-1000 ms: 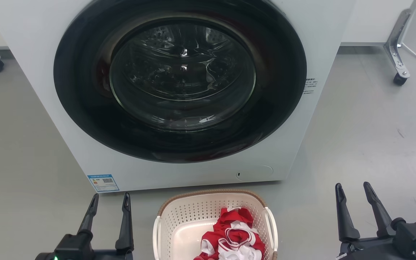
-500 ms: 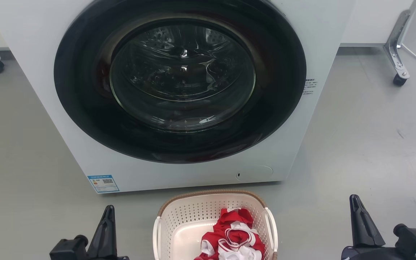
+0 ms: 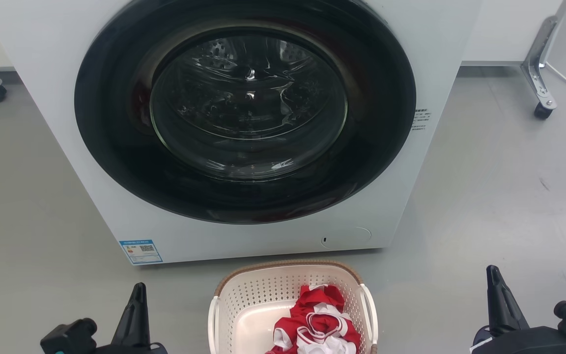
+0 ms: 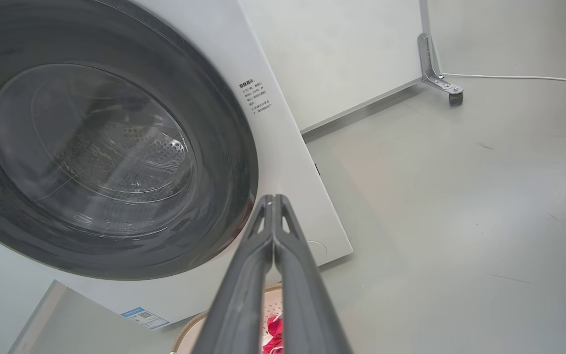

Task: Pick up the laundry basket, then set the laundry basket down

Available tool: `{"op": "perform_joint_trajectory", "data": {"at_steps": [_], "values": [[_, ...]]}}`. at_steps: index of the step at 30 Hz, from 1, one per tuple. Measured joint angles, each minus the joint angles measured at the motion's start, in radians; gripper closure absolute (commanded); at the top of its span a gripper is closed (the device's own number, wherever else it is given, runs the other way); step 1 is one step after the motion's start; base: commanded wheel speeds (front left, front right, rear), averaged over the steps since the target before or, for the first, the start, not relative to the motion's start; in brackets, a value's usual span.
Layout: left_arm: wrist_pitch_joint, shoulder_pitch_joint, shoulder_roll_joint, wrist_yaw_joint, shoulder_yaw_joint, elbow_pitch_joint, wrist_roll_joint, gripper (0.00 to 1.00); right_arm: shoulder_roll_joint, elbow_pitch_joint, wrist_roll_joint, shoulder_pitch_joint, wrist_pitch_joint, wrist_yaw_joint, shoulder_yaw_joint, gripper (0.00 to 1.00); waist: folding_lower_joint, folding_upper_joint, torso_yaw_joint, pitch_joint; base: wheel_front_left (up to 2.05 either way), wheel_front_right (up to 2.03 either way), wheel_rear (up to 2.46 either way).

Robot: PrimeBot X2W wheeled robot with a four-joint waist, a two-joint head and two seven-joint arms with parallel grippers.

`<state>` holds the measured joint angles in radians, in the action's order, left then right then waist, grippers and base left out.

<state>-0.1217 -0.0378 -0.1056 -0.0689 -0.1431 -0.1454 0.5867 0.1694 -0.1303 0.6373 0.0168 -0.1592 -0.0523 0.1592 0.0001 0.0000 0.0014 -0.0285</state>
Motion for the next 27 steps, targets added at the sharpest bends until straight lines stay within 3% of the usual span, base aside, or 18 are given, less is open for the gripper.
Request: {"op": "perform_joint_trajectory", "data": {"at_steps": [27], "values": [[0.095, 0.040, 0.022, 0.070, 0.088, -0.056, 0.380, 1.00, -0.047, -0.064, 0.362, -0.036, 0.107, 0.063, -0.111, 1.00, 0.0000, 0.0000, -0.001, 0.010, 0.00, 0.00, 0.00]]}}
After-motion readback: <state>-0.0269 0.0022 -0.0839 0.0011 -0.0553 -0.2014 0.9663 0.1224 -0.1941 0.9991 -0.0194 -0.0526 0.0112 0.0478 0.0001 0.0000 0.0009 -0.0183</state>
